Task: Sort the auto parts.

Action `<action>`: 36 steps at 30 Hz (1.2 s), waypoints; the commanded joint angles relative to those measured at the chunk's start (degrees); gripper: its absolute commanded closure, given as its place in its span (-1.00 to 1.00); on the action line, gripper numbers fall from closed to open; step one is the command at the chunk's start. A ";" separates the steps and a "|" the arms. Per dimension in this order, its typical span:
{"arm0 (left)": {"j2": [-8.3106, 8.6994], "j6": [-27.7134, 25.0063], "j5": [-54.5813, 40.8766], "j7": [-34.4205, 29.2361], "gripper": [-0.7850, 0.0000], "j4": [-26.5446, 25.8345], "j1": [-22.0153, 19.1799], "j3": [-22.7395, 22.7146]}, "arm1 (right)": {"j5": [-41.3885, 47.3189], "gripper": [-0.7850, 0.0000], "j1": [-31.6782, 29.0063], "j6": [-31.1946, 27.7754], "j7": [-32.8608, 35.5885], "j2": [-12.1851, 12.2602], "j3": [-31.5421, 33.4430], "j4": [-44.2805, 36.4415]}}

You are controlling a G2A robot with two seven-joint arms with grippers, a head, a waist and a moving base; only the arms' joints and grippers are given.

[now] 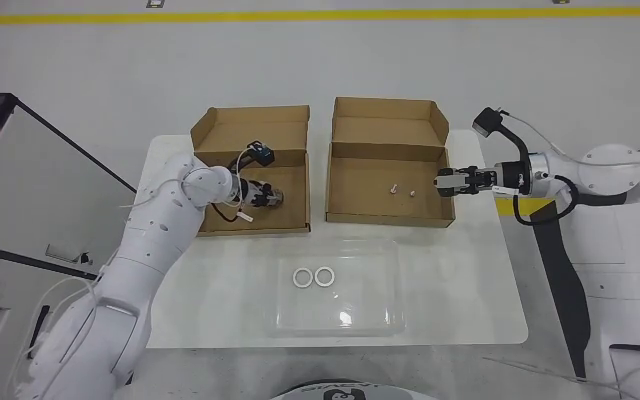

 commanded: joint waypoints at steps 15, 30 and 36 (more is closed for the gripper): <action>3.26 -2.80 -8.23 -6.81 -1.00 -13.91 4.75 -7.49 | 0.01 -1.00 0.00 0.00 0.00 0.00 0.00 0.00; 8.09 8.31 -26.14 -23.04 -1.00 -44.05 16.71 -20.86 | 0.01 -1.00 0.00 0.00 0.00 0.00 0.00 0.00; 9.13 9.81 -30.34 -24.09 -1.00 -49.42 21.60 -22.57 | 0.01 -1.00 0.00 0.00 0.00 0.00 0.00 0.00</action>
